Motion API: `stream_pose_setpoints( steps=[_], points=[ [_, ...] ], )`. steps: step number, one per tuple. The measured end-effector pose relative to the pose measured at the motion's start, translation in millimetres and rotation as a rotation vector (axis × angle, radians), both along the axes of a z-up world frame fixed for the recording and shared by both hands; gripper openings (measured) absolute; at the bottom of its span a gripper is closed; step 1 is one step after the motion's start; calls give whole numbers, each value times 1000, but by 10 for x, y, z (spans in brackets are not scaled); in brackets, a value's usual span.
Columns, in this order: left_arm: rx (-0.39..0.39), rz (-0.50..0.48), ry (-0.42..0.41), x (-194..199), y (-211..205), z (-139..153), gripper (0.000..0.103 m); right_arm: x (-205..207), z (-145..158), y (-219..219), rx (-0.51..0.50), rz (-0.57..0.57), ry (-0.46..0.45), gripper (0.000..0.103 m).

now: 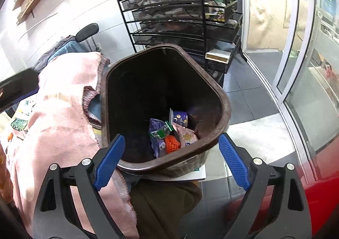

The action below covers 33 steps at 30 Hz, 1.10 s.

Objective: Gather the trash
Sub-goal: 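Move both tools back over the bedspread toward the remaining trash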

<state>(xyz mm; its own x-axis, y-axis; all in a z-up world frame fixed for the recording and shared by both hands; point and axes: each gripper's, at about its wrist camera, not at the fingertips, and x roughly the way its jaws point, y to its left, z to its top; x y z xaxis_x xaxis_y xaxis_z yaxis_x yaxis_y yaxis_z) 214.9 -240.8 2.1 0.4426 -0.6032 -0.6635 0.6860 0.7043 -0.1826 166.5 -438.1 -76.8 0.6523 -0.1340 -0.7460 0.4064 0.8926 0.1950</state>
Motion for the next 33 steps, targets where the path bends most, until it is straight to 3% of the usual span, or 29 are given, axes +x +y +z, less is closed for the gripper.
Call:
stream_pose_setpoints(
  steps=[6, 16, 27, 33],
  points=[
    [-4, 69, -31, -98, 410, 17, 90, 77, 118, 210, -13, 67, -38, 90],
    [-12, 270, -51, -155, 1261, -37, 93, 317, 351, 821, -15, 285, -101, 91],
    [29, 433, -53, -196, 2140, -176, 93, 677, 522, 1602, 94, 634, -96, 91],
    [49, 528, -45, -163, 2623, -216, 93, 887, 593, 2125, 107, 850, -80, 91]
  ],
)
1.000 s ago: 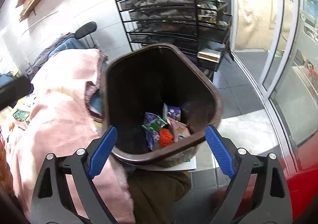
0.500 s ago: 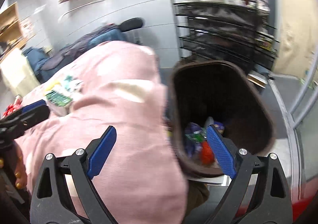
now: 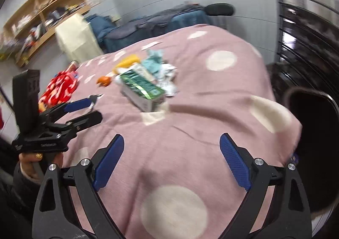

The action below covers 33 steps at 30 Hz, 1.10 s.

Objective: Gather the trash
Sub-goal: 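Move both tools back over the bedspread toward the remaining trash, then grasp the green milk carton with the right tool while the left tool grasps the orange peel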

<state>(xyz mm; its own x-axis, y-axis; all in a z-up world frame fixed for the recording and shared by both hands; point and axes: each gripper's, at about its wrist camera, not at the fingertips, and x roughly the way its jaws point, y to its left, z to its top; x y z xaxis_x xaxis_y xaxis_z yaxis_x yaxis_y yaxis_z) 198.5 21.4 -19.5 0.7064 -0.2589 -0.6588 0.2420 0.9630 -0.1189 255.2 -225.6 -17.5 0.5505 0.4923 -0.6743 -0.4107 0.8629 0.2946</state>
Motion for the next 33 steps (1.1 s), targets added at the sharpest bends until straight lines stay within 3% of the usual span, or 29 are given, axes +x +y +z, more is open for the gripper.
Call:
stream_pose_setpoints(
  steps=[7, 14, 23, 29, 33],
  points=[
    [8, 87, 9, 32, 449, -8, 93, 312, 54, 731, -43, 310, 28, 91],
    [5, 114, 25, 57, 703, -38, 93, 786, -25, 1258, -163, 490, 44, 80],
    [-22, 155, 44, 96, 965, -63, 93, 1429, -278, 1579, -246, 576, 107, 74],
    [-19, 173, 72, 226, 1085, -133, 93, 1618, -550, 1850, -300, 636, 168, 58],
    [-1, 181, 77, 342, 1135, -165, 93, 1577, -482, 1827, -264, 633, 152, 51]
  ],
)
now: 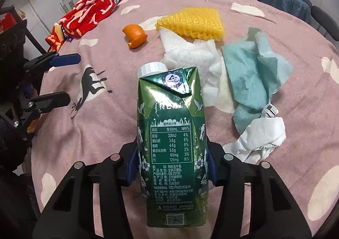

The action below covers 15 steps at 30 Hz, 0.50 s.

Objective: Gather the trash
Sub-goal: 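Grasp the green milk carton with the right tool while the left tool grasps the orange peel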

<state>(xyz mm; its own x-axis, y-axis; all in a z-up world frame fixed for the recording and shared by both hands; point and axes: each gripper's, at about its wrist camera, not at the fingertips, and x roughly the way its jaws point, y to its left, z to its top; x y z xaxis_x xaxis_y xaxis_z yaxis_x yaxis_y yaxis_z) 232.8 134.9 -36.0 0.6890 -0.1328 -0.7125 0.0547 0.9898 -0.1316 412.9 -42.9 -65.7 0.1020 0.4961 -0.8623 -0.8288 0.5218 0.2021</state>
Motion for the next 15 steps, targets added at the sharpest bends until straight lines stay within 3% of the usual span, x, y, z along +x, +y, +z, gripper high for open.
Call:
stream_pose_setpoints(
  steps=[7, 15],
  points=[
    [71, 27, -13, 405, 178, 46, 90, -237, 265, -149, 99, -56, -13, 51],
    [228, -58, 30, 890, 222, -42, 89, -435, 411, -359, 179, -121, -11, 51]
  ],
)
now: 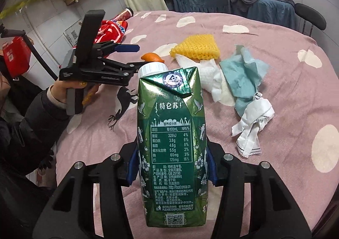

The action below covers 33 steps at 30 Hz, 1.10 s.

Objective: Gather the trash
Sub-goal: 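Grasp the green milk carton with the right tool while the left tool grasps the orange peel, then carry the green milk carton in the right tool over the bin and release it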

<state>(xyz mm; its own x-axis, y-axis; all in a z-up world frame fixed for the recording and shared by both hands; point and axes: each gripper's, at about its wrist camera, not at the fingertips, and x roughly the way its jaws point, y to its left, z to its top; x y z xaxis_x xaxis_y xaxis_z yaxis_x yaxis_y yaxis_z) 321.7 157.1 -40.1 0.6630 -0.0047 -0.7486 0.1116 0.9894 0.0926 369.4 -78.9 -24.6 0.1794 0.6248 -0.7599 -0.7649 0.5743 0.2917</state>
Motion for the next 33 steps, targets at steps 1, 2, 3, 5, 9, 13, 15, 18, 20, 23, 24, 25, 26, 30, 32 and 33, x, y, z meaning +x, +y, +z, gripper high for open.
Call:
stream_pose_setpoints(
  steps=[1, 2, 3, 5, 9, 13, 15, 18, 20, 23, 24, 25, 26, 30, 32, 33],
  points=[
    [11, -5, 9, 41, -2, -29, 89, -10, 7, -12, 7, -6, 1, 51],
    [17, -13, 22, 81, -5, -64, 88, -32, 28, -32, 15, -13, -4, 51],
    [21, -20, 36, 113, -7, -104, 86, -56, 50, -50, 21, -19, -12, 51],
    [19, -25, 60, 142, -13, -171, 79, -93, 75, -81, 30, -35, -20, 51],
    [-13, -1, 50, 94, -11, -145, 64, -167, 92, -155, 26, -95, -28, 51],
    [-36, 20, 42, 32, -36, -121, 48, -221, 45, -175, 53, -136, 5, 51],
    [-43, 26, 38, -12, -75, -99, 37, -264, 21, -192, 69, -151, 24, 51],
    [-71, 42, 15, -121, -99, -37, 34, -339, 5, -221, 85, -168, 29, 51],
    [-91, 41, -2, -211, -132, 17, 34, -387, -1, -247, 93, -176, 29, 51],
    [-111, 41, -36, -388, -207, 119, 33, -468, 8, -335, 120, -203, 35, 51],
    [-123, 36, -50, -458, -241, 161, 33, -487, 12, -366, 131, -210, 38, 51],
    [-134, 32, -63, -528, -282, 201, 33, -521, 22, -407, 142, -219, 37, 51],
    [-143, 27, -74, -595, -328, 238, 33, -560, 32, -454, 151, -234, 32, 51],
    [-177, -12, -109, -812, -564, 348, 34, -699, 79, -643, 176, -295, 4, 51],
    [-200, -42, -121, -913, -720, 401, 34, -789, 108, -767, 194, -331, -11, 51],
    [-210, -57, -127, -951, -789, 423, 34, -836, 121, -838, 203, -350, -18, 51]
  ],
)
